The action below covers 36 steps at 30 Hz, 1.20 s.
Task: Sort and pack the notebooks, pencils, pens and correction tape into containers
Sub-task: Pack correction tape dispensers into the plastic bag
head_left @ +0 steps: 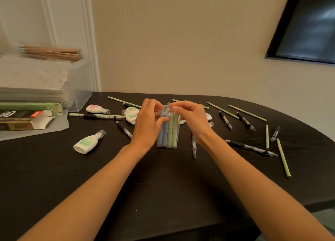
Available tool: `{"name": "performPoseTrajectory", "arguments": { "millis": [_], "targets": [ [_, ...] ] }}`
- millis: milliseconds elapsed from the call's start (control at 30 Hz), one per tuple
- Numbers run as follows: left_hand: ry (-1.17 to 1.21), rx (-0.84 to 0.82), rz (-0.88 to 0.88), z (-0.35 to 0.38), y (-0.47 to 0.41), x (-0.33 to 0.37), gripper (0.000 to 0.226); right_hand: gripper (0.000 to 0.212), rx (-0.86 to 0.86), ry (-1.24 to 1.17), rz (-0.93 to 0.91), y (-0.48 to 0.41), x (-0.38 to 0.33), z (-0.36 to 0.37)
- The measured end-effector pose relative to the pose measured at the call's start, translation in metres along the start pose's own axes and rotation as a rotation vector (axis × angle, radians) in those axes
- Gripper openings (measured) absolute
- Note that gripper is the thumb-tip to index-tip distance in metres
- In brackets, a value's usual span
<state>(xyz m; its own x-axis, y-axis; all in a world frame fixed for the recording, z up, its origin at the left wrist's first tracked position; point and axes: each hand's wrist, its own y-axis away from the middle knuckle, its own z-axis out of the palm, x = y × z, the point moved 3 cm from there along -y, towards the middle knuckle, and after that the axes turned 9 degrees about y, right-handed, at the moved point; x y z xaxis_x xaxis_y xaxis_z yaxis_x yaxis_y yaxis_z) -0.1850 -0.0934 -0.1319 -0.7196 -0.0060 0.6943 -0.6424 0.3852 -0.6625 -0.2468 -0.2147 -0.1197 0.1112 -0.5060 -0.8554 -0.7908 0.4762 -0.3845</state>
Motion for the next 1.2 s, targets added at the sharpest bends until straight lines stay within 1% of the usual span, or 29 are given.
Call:
{"name": "performPoseTrajectory", "arguments": {
  "millis": [100, 233, 300, 367, 433, 567, 633, 733, 833, 933, 1000, 1033, 1133, 1200],
  "targets": [
    [0.003, -0.006, 0.009, 0.0, 0.001, -0.001, 0.029, 0.018, 0.047, 0.12, -0.117, -0.001, -0.002, -0.001],
    [-0.022, -0.028, 0.007, -0.001, 0.003, -0.003, 0.037, 0.014, 0.123, 0.413, -0.364, 0.003, -0.005, 0.0],
    [-0.074, -0.051, 0.045, -0.002, 0.003, -0.002, 0.029, 0.018, 0.129, 0.512, -0.478, 0.006, -0.006, -0.001],
    [-0.101, -0.094, 0.063, -0.002, 0.002, -0.001, 0.017, 0.02, 0.118, 0.577, -0.524, 0.008, -0.006, -0.003],
    [-0.124, -0.12, 0.081, -0.002, 0.001, -0.002, 0.021, 0.021, 0.088, 0.6, -0.531, 0.008, -0.007, -0.005],
    [-0.106, -0.127, 0.085, -0.002, -0.003, -0.006, 0.024, 0.022, 0.017, 0.538, -0.44, 0.001, -0.006, -0.007],
    [-0.091, -0.126, 0.072, 0.0, -0.005, -0.01, 0.022, 0.024, 0.011, 0.524, -0.419, -0.001, -0.003, -0.007],
    [-0.052, -0.118, 0.051, 0.004, -0.009, -0.016, 0.016, 0.021, -0.013, 0.529, -0.354, -0.007, 0.002, -0.004],
    [-0.035, -0.134, 0.021, 0.008, -0.014, -0.021, 0.019, 0.018, -0.022, 0.525, -0.252, -0.015, 0.008, 0.002],
    [-0.024, -0.171, -0.058, 0.013, -0.014, -0.03, 0.011, 0.017, -0.062, 0.472, -0.116, -0.017, 0.019, 0.008],
    [0.014, -0.137, -0.102, 0.014, -0.02, -0.033, 0.006, 0.014, -0.022, 0.346, -0.016, -0.025, 0.021, 0.01],
    [0.036, -0.105, -0.117, 0.014, -0.026, -0.035, 0.011, 0.013, 0.016, 0.276, 0.037, -0.033, 0.021, 0.01],
    [0.11, -0.019, -0.211, 0.009, -0.053, -0.038, 0.023, 0.023, 0.11, 0.17, 0.149, -0.061, 0.015, 0.013],
    [0.128, 0.003, -0.298, 0.003, -0.075, -0.048, 0.026, 0.021, 0.168, 0.077, 0.243, -0.087, 0.014, 0.017]
  ]
}}
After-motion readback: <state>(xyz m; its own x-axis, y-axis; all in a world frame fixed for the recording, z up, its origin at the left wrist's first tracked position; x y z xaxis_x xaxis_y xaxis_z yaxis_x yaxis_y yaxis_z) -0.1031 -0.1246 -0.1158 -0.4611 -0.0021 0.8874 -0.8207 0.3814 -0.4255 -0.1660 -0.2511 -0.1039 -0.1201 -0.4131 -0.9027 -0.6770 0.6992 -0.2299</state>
